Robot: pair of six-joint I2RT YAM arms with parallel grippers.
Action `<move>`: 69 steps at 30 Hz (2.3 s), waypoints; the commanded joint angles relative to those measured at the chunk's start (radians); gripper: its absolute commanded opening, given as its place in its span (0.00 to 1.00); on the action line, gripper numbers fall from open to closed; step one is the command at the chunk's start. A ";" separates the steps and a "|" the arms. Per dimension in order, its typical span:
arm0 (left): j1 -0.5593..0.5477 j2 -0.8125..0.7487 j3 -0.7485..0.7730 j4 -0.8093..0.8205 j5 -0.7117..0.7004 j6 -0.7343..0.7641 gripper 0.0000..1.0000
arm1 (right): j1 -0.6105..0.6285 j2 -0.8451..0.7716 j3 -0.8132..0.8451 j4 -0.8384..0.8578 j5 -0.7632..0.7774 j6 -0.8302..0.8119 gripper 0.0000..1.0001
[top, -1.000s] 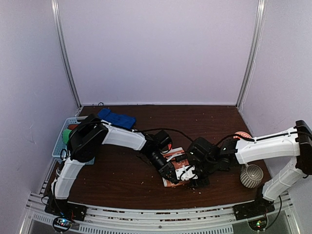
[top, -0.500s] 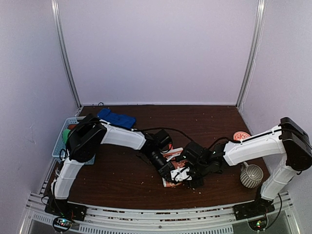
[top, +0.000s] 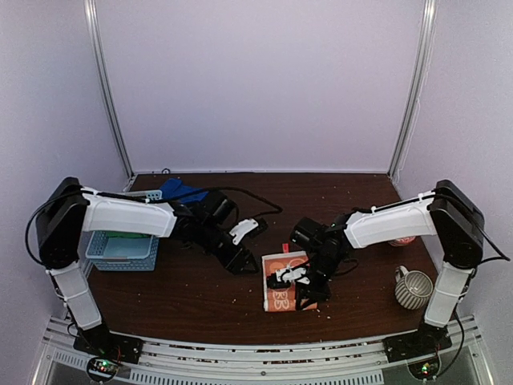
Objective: Roll the towels
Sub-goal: Roll the towel at the center of the board.
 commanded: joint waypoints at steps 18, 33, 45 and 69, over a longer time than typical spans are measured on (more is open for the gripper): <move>-0.421 -0.059 -0.029 0.129 -0.395 0.522 0.46 | -0.219 0.526 0.358 -0.615 -0.425 -0.222 0.00; -0.444 0.223 0.117 0.143 -0.550 0.585 0.44 | -0.223 0.526 0.364 -0.612 -0.424 -0.204 0.00; -0.448 0.251 0.137 0.090 -0.543 0.552 0.08 | -0.224 0.450 0.387 -0.675 -0.445 -0.283 0.21; -0.124 0.660 0.603 -0.337 0.595 0.129 0.04 | -0.293 -0.504 0.433 -0.289 -0.308 -0.032 0.42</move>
